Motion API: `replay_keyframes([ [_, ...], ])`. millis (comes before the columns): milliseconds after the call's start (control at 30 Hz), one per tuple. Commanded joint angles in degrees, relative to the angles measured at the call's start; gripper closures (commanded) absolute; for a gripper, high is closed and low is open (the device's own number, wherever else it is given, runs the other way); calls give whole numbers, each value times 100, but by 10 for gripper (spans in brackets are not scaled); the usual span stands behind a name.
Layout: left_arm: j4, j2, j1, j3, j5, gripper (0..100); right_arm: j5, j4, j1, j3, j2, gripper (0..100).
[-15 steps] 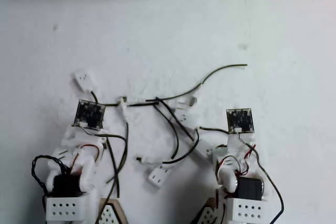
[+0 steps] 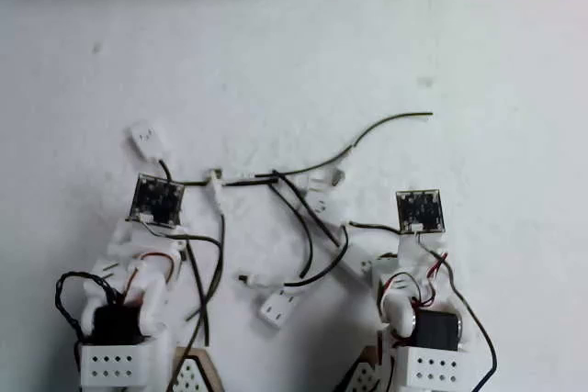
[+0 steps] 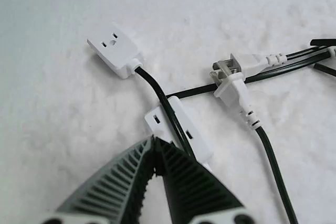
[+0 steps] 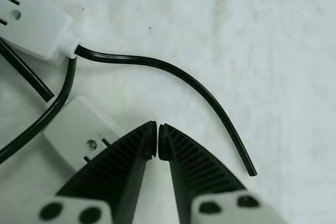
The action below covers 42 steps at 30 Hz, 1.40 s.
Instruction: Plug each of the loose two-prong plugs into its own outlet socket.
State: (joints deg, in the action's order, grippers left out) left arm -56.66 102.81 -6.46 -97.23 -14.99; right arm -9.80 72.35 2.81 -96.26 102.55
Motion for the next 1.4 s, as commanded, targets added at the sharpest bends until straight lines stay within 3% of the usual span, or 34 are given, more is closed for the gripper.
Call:
replay_keyframes([
  [0,-26,66,-22,26,62,976,62,48,40,-62,48,978],
  [967,-26,66,-22,26,62,976,53,48,-145,-62,48,978],
  [1167,-1002,66,-22,26,44,976,70,48,-567,-62,48,980],
  [1367,-114,75,-242,26,26,976,62,48,-734,-62,48,980],
])
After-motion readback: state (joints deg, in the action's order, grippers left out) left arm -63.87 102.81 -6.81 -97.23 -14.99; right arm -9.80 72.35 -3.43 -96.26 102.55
